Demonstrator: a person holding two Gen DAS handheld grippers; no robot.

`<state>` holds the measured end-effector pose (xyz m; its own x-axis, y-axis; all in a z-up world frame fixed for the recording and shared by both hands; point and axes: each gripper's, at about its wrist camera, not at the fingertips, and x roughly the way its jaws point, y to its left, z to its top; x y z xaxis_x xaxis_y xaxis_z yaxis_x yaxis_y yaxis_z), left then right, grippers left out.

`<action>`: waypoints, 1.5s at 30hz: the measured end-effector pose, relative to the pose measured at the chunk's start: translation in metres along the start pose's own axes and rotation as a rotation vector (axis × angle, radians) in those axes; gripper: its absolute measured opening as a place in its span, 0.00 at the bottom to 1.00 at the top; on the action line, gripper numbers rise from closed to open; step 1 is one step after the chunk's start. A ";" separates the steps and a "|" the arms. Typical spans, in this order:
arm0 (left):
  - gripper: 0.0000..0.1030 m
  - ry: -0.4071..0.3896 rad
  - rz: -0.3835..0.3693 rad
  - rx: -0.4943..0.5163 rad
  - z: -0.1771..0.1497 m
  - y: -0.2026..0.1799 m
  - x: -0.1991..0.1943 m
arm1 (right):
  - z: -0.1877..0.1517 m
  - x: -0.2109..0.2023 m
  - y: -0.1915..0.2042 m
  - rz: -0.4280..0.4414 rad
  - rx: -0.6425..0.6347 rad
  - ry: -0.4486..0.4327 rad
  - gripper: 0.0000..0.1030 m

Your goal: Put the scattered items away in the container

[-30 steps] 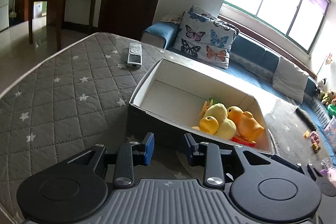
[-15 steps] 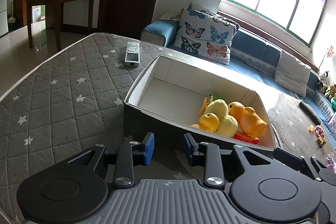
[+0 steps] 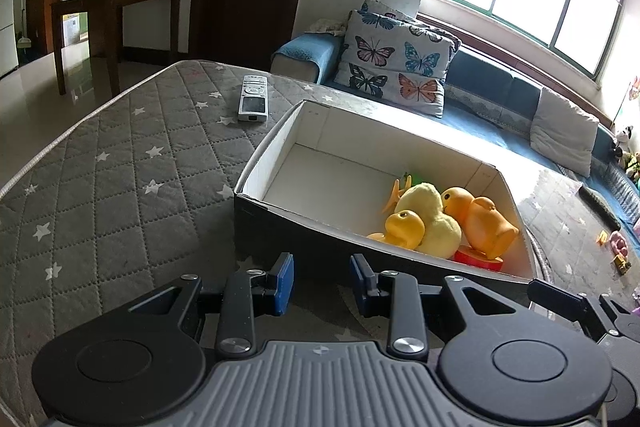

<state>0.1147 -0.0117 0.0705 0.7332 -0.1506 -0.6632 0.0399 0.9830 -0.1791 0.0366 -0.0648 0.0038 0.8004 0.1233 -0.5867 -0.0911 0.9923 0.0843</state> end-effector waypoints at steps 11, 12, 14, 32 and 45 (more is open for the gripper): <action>0.33 0.014 0.014 0.020 0.000 -0.006 0.010 | 0.001 0.008 -0.003 -0.019 0.003 0.027 1.00; 0.33 0.013 0.018 0.024 0.000 -0.006 0.011 | 0.001 0.009 -0.004 -0.022 0.004 0.029 1.00; 0.33 0.015 0.021 0.030 0.000 -0.008 0.013 | 0.001 0.010 -0.005 -0.028 0.008 0.034 1.00; 0.33 0.028 0.032 0.062 0.001 -0.015 0.027 | 0.002 0.019 -0.008 -0.046 0.005 0.050 1.00; 0.33 0.037 0.032 0.070 -0.007 -0.012 0.023 | -0.009 0.017 -0.006 -0.064 0.011 0.068 1.00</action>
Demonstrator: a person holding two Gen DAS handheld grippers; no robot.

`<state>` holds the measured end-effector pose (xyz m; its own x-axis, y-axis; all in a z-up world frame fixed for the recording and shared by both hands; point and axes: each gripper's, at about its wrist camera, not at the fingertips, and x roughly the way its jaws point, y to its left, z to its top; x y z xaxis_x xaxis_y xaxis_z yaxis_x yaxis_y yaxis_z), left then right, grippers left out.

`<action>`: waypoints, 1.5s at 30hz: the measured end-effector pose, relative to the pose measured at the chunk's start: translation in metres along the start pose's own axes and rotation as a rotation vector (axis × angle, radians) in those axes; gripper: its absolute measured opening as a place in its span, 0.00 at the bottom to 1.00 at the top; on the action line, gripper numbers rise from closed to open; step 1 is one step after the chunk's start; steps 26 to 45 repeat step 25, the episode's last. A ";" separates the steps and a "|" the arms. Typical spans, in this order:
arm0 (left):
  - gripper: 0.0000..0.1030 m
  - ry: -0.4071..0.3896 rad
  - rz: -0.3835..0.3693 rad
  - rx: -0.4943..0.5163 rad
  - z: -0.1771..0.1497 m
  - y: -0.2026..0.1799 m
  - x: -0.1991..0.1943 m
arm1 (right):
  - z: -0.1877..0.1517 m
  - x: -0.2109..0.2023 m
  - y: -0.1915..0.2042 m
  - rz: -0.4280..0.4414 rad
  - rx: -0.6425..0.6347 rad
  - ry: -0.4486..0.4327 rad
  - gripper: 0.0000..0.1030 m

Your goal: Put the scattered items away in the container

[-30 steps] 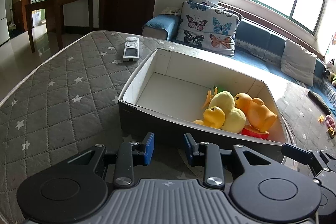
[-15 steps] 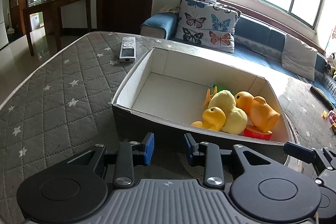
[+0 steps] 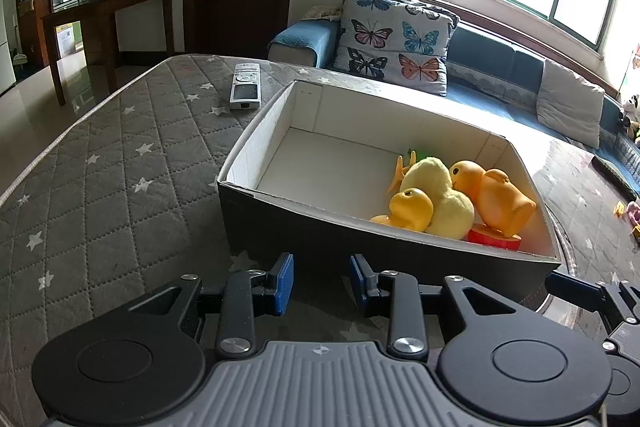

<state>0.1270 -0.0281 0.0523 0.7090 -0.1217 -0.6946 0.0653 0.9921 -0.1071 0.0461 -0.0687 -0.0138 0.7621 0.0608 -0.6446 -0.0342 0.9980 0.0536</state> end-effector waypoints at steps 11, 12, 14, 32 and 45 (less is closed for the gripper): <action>0.32 0.000 -0.002 0.006 -0.006 -0.004 -0.001 | -0.007 0.000 0.000 0.006 0.012 0.013 1.00; 0.32 -0.001 -0.002 0.006 -0.006 -0.005 -0.002 | -0.008 0.000 0.001 0.007 0.011 0.014 1.00; 0.32 -0.002 -0.004 0.007 -0.007 -0.006 -0.002 | -0.009 0.000 0.001 0.007 0.012 0.015 1.00; 0.30 -0.012 -0.005 0.009 -0.008 -0.011 -0.001 | -0.011 -0.001 -0.001 0.008 0.017 0.013 1.00; 0.30 -0.012 -0.005 0.009 -0.008 -0.011 -0.001 | -0.011 -0.001 -0.001 0.008 0.017 0.013 1.00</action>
